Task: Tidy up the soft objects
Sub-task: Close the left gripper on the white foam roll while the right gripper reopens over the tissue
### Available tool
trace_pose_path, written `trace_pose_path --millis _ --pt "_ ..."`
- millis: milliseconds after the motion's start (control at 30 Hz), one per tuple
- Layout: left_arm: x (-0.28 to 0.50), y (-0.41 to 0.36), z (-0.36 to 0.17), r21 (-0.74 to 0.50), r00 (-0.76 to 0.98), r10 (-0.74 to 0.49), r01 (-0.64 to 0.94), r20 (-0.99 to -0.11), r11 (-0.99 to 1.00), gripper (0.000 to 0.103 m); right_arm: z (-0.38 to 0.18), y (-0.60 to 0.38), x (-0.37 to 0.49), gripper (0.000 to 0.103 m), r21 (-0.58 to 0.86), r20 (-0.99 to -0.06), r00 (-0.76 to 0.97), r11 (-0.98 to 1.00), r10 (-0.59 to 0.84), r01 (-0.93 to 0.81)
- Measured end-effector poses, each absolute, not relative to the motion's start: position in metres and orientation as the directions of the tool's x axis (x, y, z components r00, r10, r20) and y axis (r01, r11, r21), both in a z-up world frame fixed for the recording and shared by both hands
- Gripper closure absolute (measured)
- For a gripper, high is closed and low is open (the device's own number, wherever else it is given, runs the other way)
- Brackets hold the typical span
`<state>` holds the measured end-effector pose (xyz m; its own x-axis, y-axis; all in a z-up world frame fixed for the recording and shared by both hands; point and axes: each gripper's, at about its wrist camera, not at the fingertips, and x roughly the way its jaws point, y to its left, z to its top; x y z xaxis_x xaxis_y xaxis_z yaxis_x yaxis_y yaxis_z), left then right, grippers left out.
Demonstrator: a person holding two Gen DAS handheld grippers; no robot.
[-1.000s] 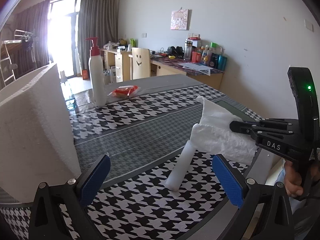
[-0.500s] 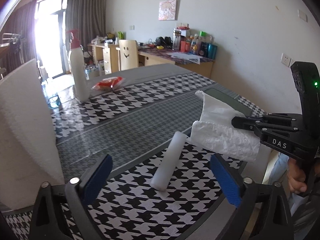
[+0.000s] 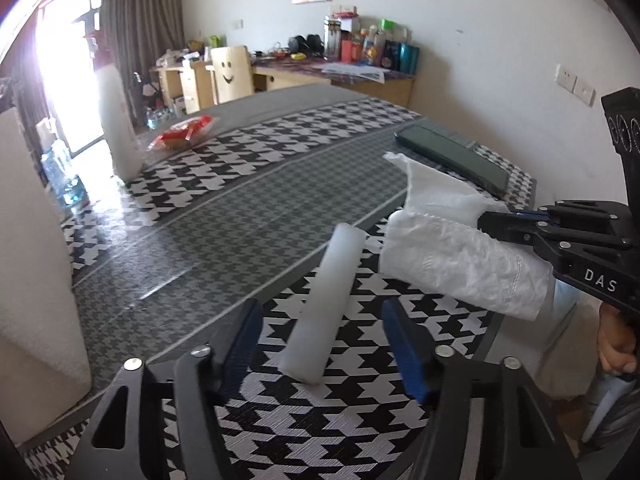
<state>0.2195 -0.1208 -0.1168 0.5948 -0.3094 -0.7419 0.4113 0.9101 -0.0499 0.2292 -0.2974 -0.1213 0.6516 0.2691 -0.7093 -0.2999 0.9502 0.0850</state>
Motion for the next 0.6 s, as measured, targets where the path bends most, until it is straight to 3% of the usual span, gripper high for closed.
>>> trace_pose_path --millis 100,133,167,233,300,433,500,600 --pt "0.220 -0.122 -0.118 -0.055 0.586 -0.314 0.416 -0.747 0.908 0.046 -0.123 -0.298 0.228 0.092 0.112 -0.711 0.633 0.938 0.306 -0.327" --pt "0.220 -0.122 -0.118 -0.055 0.585 -0.313 0.416 -0.748 0.908 0.048 -0.123 -0.297 0.228 0.080 0.111 -0.712 0.630 0.936 0.308 -0.333" --pt "0.221 -0.122 -0.119 -0.054 0.582 -0.311 0.415 -0.752 0.908 0.050 -0.123 -0.296 0.227 0.062 0.104 -0.713 0.629 0.935 0.309 -0.340" --pt "0.223 -0.123 -0.121 -0.057 0.573 -0.309 0.414 -0.759 0.908 0.054 -0.120 -0.294 0.223 0.040 0.096 -0.698 0.641 0.929 0.318 -0.356" --pt "0.225 -0.123 -0.122 -0.062 0.566 -0.309 0.412 -0.765 0.909 0.063 -0.117 -0.292 0.219 0.039 0.093 -0.687 0.645 0.922 0.333 -0.376" --pt "0.226 -0.124 -0.122 -0.044 0.571 -0.294 0.410 -0.766 0.911 0.067 -0.118 -0.288 0.217 0.038 0.082 -0.692 0.637 0.914 0.339 -0.397" --pt "0.226 -0.123 -0.123 -0.038 0.573 -0.287 0.407 -0.767 0.912 0.076 -0.121 -0.286 0.218 0.035 0.063 -0.701 0.633 0.912 0.329 -0.404" --pt "0.227 -0.121 -0.122 -0.049 0.572 -0.295 0.405 -0.765 0.913 0.079 -0.122 -0.283 0.215 0.029 0.049 -0.702 0.631 0.906 0.330 -0.420"
